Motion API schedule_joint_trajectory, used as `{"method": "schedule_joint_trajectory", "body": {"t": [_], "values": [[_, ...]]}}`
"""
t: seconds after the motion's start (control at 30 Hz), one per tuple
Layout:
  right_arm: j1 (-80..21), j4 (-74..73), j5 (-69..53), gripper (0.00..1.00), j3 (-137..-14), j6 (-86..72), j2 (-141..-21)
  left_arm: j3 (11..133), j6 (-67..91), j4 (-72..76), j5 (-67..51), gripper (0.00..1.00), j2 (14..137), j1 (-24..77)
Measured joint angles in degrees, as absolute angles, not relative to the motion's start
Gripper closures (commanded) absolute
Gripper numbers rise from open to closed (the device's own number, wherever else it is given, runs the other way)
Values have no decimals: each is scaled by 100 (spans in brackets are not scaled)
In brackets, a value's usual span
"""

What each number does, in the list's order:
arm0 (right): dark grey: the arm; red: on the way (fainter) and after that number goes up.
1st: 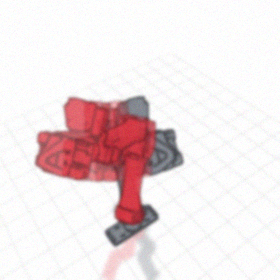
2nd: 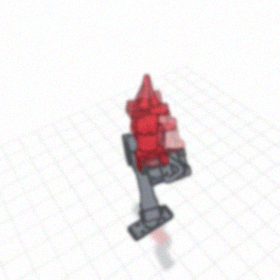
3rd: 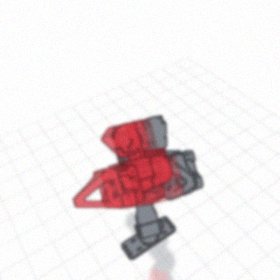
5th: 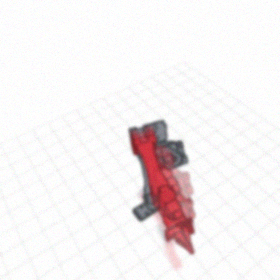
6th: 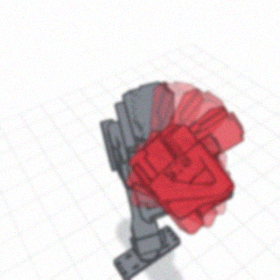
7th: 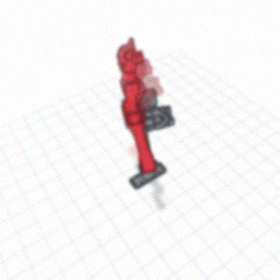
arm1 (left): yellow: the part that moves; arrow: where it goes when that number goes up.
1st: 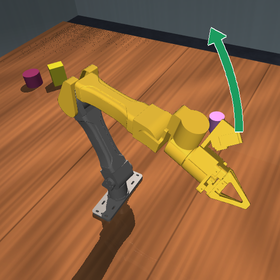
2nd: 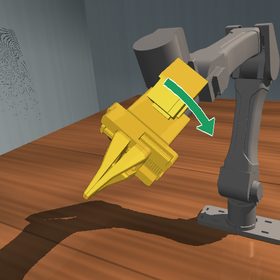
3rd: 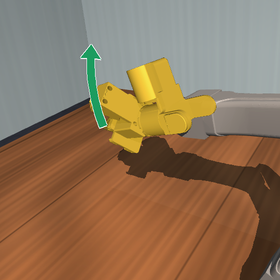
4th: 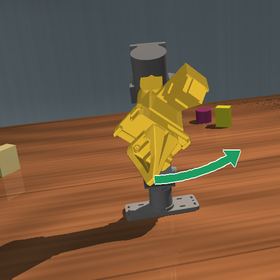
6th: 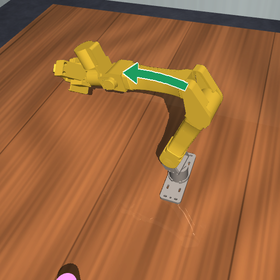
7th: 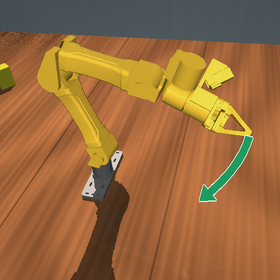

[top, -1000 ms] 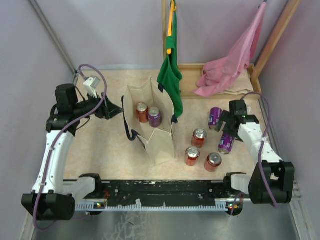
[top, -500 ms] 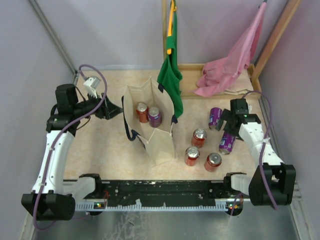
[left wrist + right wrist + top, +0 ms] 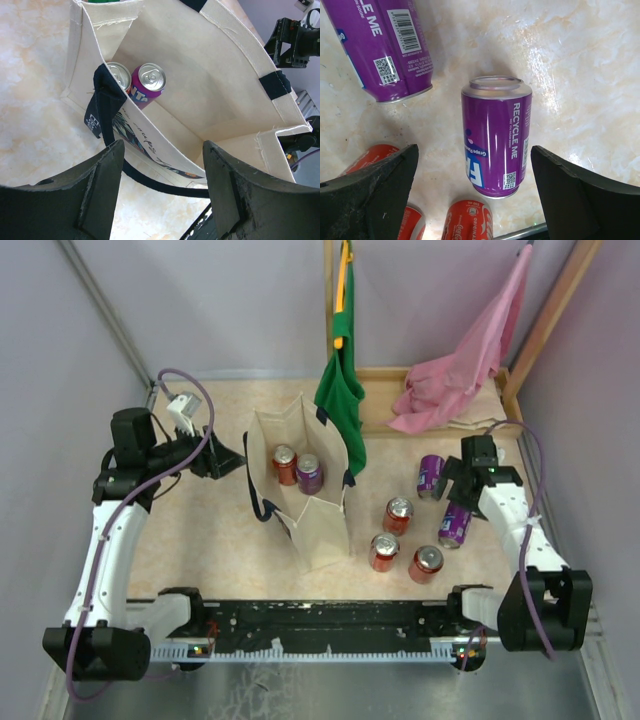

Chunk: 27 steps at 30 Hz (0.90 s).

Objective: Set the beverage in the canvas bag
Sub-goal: Place the drink at the center of the board, then pick up the drink from the center of the board.

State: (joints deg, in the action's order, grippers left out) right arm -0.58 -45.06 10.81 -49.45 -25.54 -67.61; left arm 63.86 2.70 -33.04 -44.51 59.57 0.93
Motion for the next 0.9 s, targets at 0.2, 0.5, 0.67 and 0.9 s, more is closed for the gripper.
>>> {"method": "schedule_joint_trajectory", "body": {"t": [0.2,0.5,0.67,0.9], "values": [[-58,-4552,1063,12,-5041,-2554,-6757,6386,268,-3304,-4451,30,5957,93],[-416,-5315,856,15,-6471,-2377,-6943,6386,244,-3319,-4449,30,5957,93],[-1002,-5701,523,15,-7266,-2316,-7264,6386,226,-3347,-4451,30,5957,93],[-2029,-6130,309,14,-7356,-2381,-7915,6383,204,-3350,-4453,30,5957,93]]}}
